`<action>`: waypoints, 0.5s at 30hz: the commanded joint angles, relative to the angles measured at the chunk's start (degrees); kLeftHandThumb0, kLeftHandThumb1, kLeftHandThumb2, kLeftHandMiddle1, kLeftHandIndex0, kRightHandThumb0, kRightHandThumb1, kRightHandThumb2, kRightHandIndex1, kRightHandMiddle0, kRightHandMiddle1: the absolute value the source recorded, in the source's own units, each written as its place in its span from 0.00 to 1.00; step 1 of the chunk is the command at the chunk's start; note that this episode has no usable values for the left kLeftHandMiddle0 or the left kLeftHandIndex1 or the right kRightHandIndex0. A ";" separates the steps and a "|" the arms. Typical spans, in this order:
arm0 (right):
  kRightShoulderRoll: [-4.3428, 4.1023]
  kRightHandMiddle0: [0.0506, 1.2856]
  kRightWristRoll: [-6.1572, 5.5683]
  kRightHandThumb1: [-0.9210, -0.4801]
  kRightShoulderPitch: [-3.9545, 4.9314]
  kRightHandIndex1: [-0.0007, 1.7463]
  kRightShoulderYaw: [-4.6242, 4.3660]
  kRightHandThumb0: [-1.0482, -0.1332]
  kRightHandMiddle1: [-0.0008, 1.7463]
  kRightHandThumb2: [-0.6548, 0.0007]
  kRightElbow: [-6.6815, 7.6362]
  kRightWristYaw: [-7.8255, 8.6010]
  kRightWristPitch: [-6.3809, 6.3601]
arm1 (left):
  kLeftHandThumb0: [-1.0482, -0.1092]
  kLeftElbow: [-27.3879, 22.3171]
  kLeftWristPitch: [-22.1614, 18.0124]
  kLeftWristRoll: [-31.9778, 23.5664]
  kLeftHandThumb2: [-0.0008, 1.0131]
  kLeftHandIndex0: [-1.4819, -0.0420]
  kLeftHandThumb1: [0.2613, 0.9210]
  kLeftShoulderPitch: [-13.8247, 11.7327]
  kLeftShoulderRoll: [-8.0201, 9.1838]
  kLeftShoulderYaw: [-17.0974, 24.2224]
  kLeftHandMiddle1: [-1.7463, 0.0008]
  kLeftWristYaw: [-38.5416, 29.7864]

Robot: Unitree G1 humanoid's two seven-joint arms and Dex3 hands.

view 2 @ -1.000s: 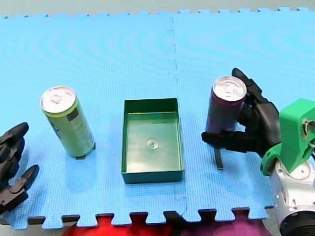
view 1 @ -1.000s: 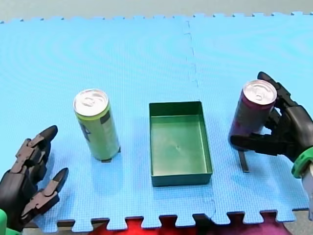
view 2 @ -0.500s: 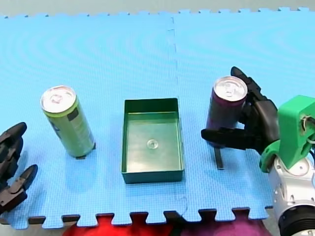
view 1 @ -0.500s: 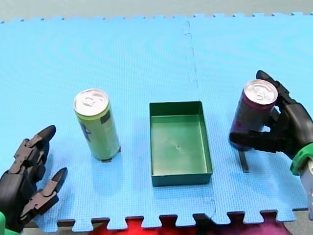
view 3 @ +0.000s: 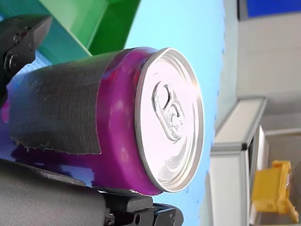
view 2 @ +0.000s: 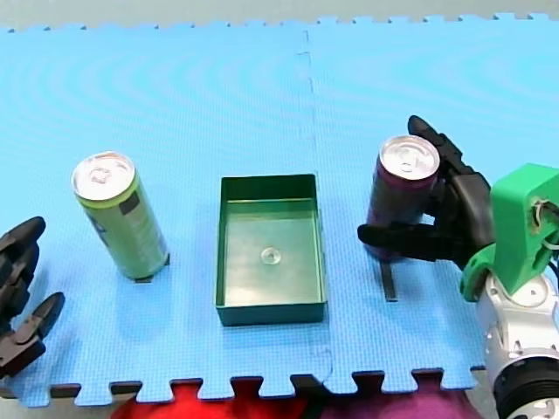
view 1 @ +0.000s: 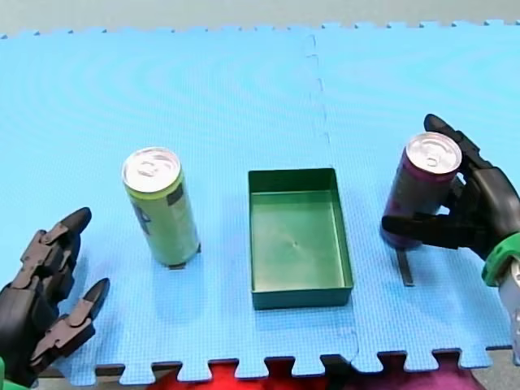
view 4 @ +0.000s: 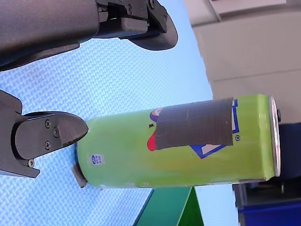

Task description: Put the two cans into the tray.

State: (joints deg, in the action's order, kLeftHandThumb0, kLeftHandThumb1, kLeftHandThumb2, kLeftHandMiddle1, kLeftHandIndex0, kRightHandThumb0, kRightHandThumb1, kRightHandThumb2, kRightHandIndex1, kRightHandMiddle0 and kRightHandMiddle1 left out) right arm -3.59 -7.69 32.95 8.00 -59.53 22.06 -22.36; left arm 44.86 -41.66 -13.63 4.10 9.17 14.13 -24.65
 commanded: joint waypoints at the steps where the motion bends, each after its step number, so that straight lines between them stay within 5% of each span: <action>1: -0.38 0.11 0.10 0.70 0.52 0.01 0.18 0.79 0.00 0.99 -0.53 -0.22 -0.47 | 0.00 -0.60 0.23 -0.10 0.52 0.98 1.00 -0.35 0.34 0.00 0.99 0.03; 15: -0.33 0.12 0.31 0.69 2.11 0.01 0.52 0.77 0.00 1.00 -2.58 -0.53 -0.26 | 0.00 -1.35 0.89 -0.04 0.54 0.98 1.00 -0.69 0.05 -0.16 0.99 0.70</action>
State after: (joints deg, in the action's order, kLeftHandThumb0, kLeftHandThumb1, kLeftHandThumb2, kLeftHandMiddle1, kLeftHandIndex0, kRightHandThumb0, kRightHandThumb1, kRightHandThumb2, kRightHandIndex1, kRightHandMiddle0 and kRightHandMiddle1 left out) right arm -3.64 -7.43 34.53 8.37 -61.73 21.64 -22.60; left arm 43.80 -40.92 -13.61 3.56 9.06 13.95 -24.11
